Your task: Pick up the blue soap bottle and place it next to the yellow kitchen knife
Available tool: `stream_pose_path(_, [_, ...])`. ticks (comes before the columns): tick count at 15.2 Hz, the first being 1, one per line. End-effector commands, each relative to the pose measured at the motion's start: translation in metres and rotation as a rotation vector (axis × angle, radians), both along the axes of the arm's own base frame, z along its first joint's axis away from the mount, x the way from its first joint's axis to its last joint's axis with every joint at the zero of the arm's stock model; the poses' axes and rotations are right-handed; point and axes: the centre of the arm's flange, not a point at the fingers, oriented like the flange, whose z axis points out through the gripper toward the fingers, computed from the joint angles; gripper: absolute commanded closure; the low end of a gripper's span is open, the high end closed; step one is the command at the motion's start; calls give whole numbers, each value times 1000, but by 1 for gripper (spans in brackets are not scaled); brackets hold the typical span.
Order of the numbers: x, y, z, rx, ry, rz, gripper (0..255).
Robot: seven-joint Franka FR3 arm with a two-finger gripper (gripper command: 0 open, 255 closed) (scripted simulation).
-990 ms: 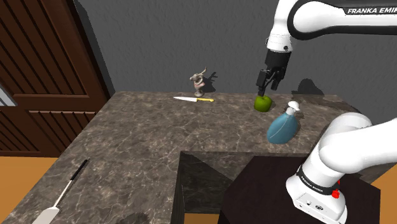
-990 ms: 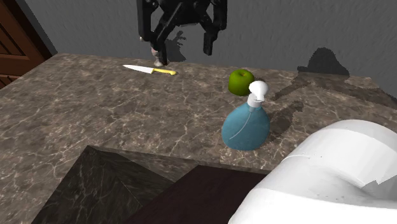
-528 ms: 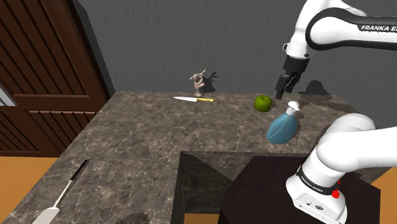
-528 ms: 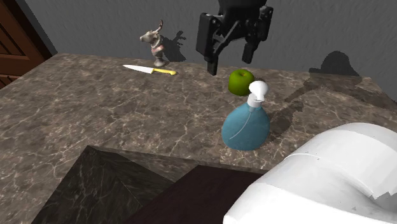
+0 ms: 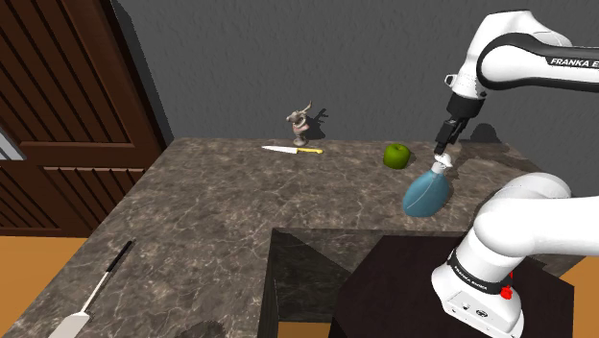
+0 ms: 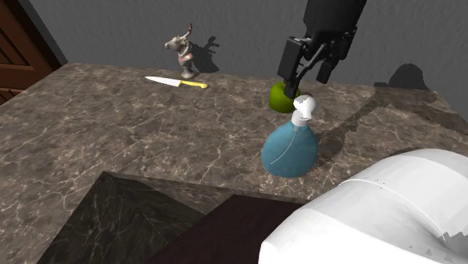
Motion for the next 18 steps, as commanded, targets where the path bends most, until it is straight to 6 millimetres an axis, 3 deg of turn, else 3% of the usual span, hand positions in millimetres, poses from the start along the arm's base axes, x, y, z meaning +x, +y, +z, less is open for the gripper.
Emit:
stream_pose_path(1, [-1, 0, -10, -1, -1, 2, 0])
stream_pose_path(5, [0, 0, -34, -1, -1, 2, 0])
stream_pose_path(13, [0, 0, -34, -1, -1, 2, 0])
stream_pose_path(14, [0, 0, -34, -1, -1, 2, 255])
stream_pose_path(18, [0, 0, -34, -1, -1, 2, 255])
